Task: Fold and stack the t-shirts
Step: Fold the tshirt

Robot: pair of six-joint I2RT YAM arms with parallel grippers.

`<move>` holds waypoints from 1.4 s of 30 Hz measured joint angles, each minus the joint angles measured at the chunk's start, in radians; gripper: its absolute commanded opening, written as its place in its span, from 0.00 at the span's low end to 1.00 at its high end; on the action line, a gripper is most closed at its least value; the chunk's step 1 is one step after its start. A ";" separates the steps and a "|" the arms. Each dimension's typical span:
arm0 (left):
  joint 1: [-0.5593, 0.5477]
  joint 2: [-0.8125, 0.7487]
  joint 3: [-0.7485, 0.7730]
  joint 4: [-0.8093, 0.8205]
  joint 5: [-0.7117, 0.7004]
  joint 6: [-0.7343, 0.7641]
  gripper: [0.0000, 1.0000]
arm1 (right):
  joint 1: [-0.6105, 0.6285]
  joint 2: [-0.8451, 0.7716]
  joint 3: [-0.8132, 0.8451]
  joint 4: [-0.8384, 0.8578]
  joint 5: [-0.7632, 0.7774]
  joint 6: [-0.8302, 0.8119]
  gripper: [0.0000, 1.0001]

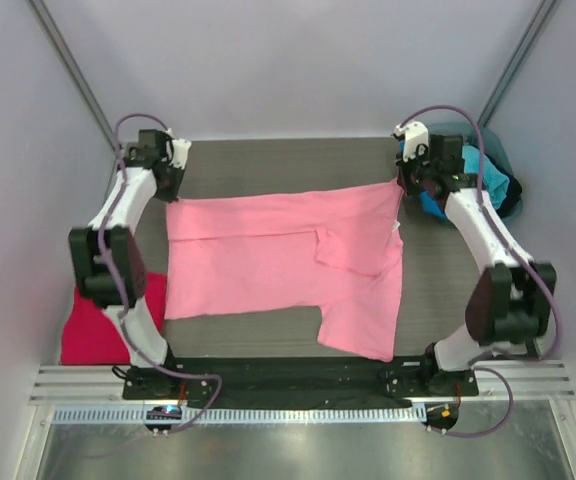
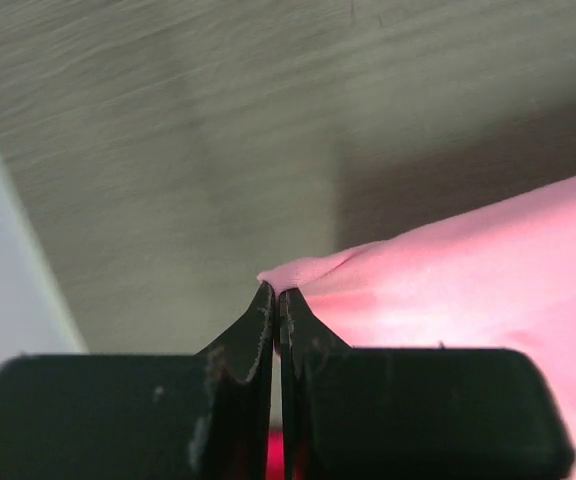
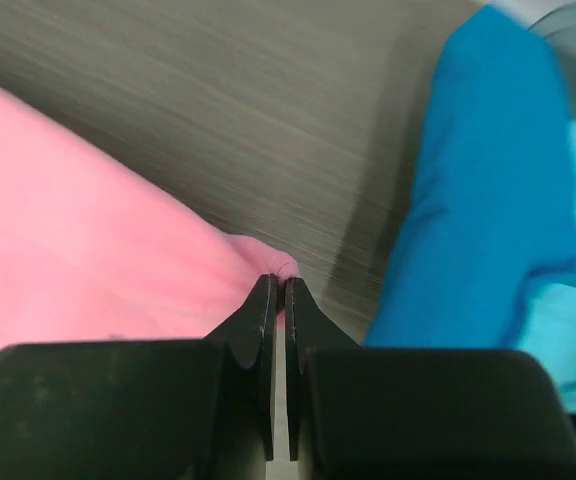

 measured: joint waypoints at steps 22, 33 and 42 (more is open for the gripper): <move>0.001 0.766 0.766 0.051 -0.127 -0.101 0.51 | 0.010 1.115 0.971 0.109 0.141 0.079 0.39; -0.002 0.408 0.508 0.070 -0.219 -0.156 0.66 | 0.010 0.631 0.547 0.109 0.134 0.051 0.44; -0.004 -0.040 0.100 0.058 -0.131 -0.124 0.63 | 0.037 -0.080 -0.111 0.023 -0.148 -0.248 0.38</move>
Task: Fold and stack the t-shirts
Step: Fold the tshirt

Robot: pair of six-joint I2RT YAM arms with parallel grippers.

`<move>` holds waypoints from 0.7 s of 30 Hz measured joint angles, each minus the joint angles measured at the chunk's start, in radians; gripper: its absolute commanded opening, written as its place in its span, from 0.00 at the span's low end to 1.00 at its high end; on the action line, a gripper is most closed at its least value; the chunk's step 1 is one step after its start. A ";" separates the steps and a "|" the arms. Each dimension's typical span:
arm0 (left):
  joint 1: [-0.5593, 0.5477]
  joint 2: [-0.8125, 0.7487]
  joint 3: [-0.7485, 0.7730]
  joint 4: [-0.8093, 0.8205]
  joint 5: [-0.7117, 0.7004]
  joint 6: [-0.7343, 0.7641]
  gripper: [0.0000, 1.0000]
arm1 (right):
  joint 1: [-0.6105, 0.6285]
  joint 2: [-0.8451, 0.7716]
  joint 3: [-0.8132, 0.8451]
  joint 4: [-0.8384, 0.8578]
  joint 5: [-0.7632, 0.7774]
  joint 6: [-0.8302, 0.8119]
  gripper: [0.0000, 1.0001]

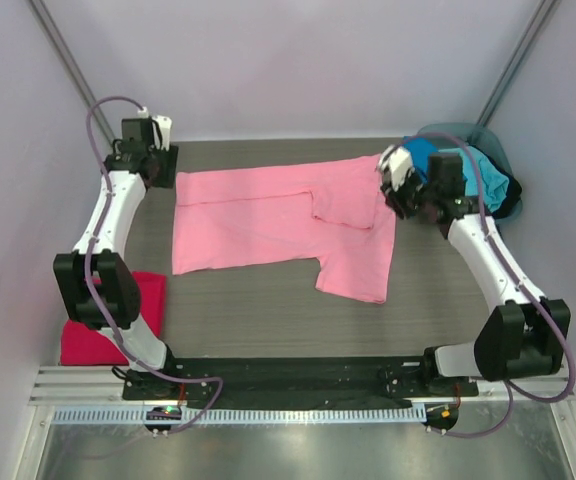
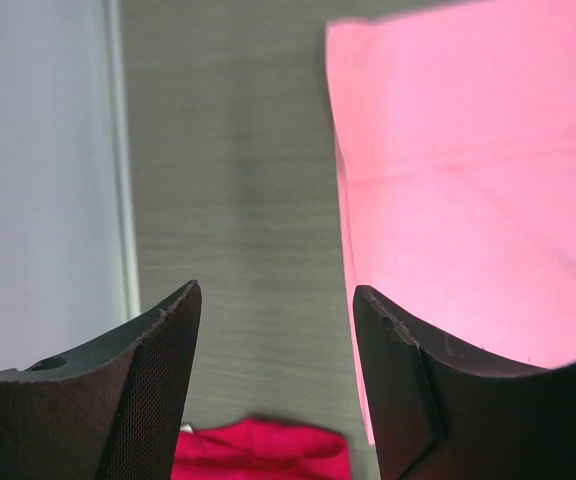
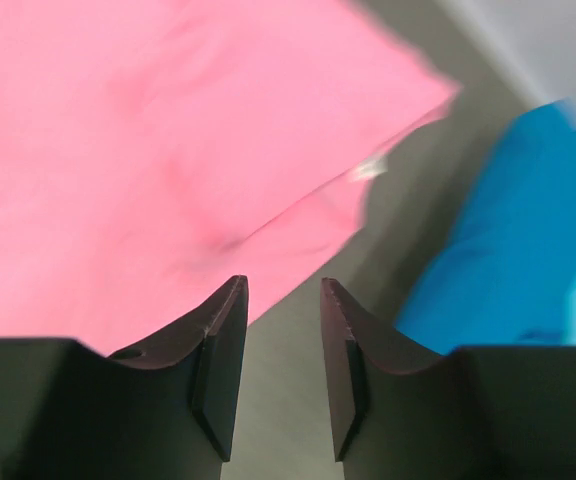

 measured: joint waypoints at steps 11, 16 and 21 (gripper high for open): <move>0.000 0.006 -0.156 -0.071 0.058 -0.001 0.61 | 0.174 -0.111 -0.380 -0.395 -0.035 -0.417 0.33; 0.000 0.008 -0.156 -0.071 0.061 -0.003 0.61 | 0.200 -0.146 -0.406 -0.441 -0.035 -0.483 0.34; 0.000 0.013 -0.156 -0.071 0.061 -0.003 0.61 | 0.206 -0.158 -0.426 -0.477 -0.032 -0.516 0.36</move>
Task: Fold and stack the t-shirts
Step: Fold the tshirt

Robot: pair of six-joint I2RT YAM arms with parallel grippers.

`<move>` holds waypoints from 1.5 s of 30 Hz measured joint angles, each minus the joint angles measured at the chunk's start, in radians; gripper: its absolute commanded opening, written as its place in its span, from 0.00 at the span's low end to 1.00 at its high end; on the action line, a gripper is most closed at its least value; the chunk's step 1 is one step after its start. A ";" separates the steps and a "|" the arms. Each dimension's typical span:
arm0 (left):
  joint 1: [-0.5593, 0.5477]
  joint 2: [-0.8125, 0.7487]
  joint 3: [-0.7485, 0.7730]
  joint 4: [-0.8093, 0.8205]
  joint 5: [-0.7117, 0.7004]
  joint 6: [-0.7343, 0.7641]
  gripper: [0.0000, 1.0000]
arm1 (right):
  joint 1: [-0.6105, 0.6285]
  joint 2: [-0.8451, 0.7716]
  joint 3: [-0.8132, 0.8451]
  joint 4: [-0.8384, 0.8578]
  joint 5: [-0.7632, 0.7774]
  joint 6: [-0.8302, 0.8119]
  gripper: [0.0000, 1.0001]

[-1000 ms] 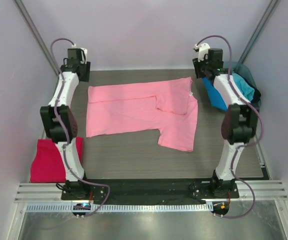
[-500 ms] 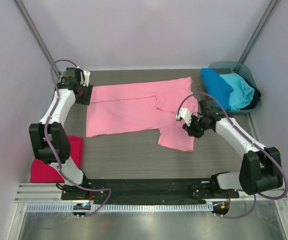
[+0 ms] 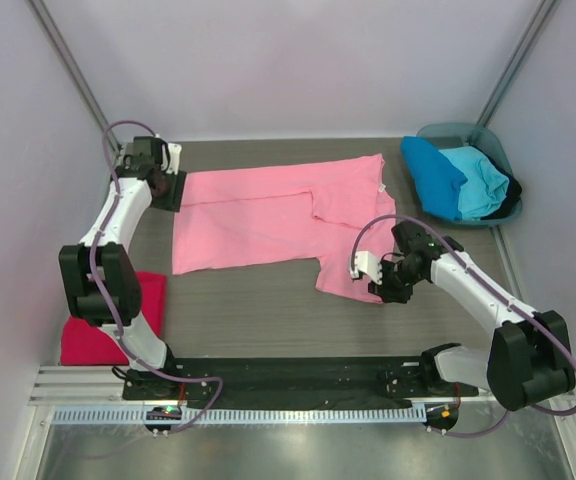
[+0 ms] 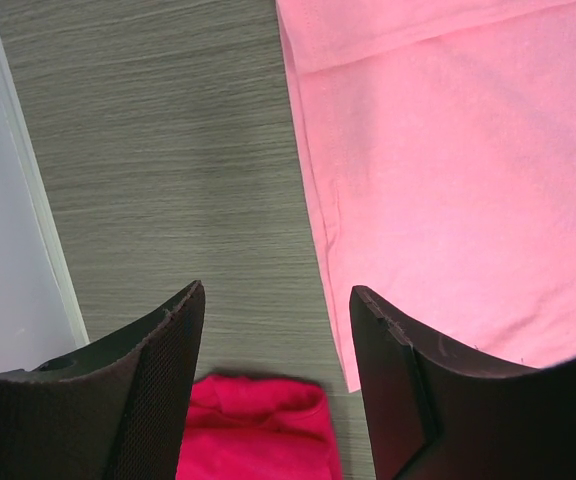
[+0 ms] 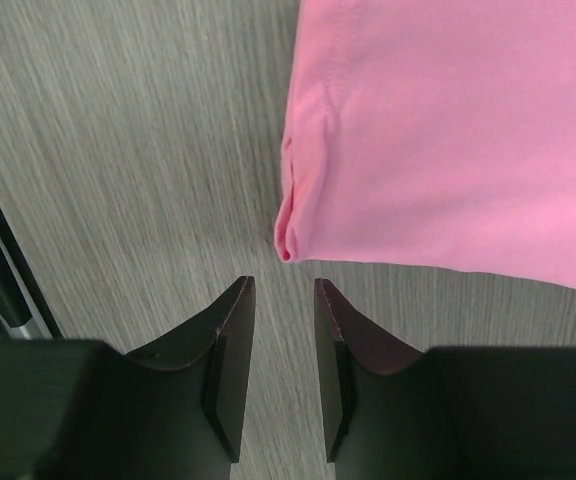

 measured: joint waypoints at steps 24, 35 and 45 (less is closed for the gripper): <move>0.000 0.039 -0.017 0.001 -0.018 0.000 0.61 | 0.026 0.092 -0.067 0.078 0.027 -0.017 0.07; 0.035 0.039 -0.069 -0.168 0.044 -0.036 0.57 | 0.031 0.008 -0.037 0.082 0.050 0.038 0.01; 0.043 0.071 -0.105 -0.267 0.113 -0.035 0.44 | 0.031 -0.027 0.035 0.084 0.063 0.079 0.01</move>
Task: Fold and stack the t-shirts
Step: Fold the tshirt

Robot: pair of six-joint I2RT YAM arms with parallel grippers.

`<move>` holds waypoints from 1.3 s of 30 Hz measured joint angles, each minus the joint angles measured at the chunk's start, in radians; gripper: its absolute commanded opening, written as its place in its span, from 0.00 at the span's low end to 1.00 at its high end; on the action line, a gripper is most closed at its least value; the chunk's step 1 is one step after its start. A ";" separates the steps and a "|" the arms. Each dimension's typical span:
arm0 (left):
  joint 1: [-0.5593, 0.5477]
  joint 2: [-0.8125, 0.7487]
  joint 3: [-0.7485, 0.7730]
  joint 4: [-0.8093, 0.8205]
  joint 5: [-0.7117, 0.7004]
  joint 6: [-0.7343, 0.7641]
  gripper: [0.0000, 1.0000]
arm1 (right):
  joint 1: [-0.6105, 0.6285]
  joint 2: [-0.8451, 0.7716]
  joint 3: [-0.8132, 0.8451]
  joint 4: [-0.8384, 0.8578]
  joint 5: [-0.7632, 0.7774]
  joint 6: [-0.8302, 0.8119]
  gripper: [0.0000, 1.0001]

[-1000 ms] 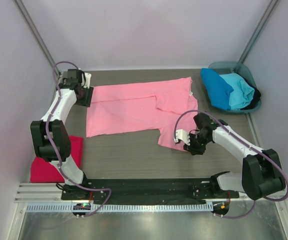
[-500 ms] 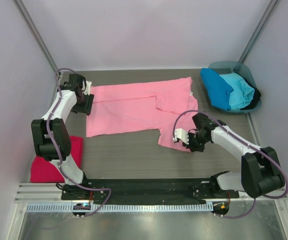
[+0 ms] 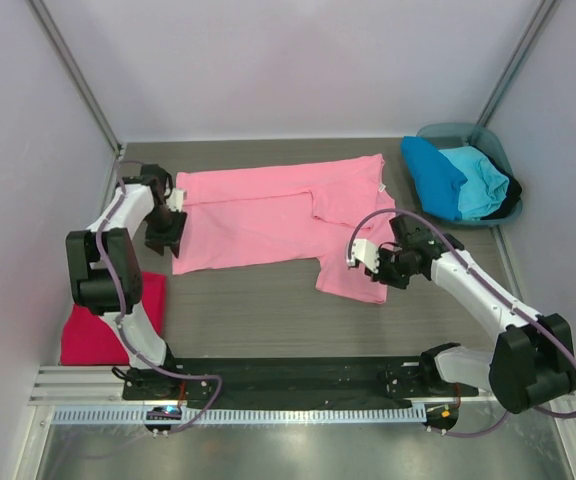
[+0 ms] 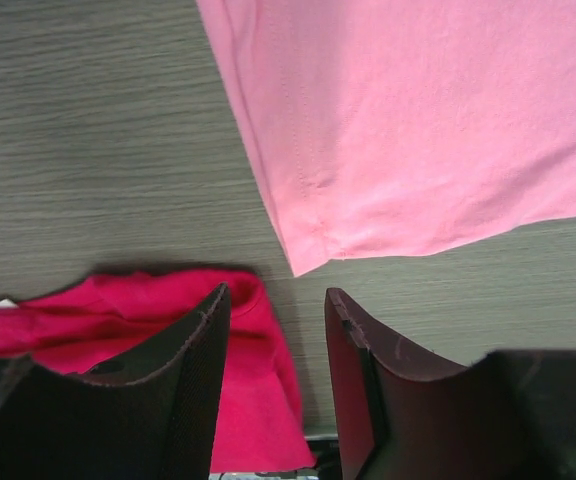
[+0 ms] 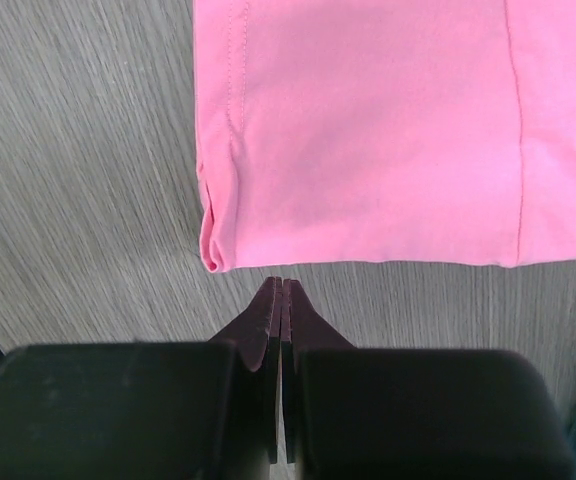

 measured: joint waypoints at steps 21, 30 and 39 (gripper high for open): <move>0.000 0.143 -0.011 -0.046 0.053 0.005 0.41 | 0.000 0.037 0.019 0.029 0.021 0.042 0.18; 0.000 0.175 -0.025 -0.043 0.052 0.003 0.31 | 0.000 0.037 -0.021 0.057 0.018 0.040 0.46; 0.000 0.180 -0.025 -0.047 0.052 -0.002 0.00 | 0.002 0.042 -0.048 0.061 -0.027 0.029 0.46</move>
